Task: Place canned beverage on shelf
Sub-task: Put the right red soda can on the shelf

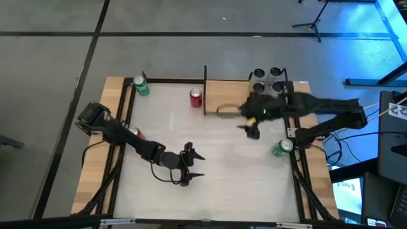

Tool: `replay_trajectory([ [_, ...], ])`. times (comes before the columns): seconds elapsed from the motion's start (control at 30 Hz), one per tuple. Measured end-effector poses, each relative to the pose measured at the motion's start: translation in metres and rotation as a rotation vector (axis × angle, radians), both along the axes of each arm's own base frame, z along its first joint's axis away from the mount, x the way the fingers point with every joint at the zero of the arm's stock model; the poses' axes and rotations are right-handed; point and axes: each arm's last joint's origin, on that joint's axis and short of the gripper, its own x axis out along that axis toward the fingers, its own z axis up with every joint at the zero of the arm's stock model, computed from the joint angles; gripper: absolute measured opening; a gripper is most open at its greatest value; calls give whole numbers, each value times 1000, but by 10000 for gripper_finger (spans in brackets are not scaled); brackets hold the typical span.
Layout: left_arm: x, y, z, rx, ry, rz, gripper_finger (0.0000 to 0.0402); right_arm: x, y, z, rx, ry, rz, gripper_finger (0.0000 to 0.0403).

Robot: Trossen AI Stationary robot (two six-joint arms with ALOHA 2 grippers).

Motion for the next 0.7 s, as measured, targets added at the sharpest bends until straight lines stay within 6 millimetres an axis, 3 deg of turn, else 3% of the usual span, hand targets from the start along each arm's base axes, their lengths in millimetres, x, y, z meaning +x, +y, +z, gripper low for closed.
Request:
replay_trajectory([
  [0.33,-23,55,48,27,60,193,318,7,33,-66,-4,-151,113,353],
  [0.7,-27,133,52,75,149,388,318,5,41,-123,0,-201,137,353],
])
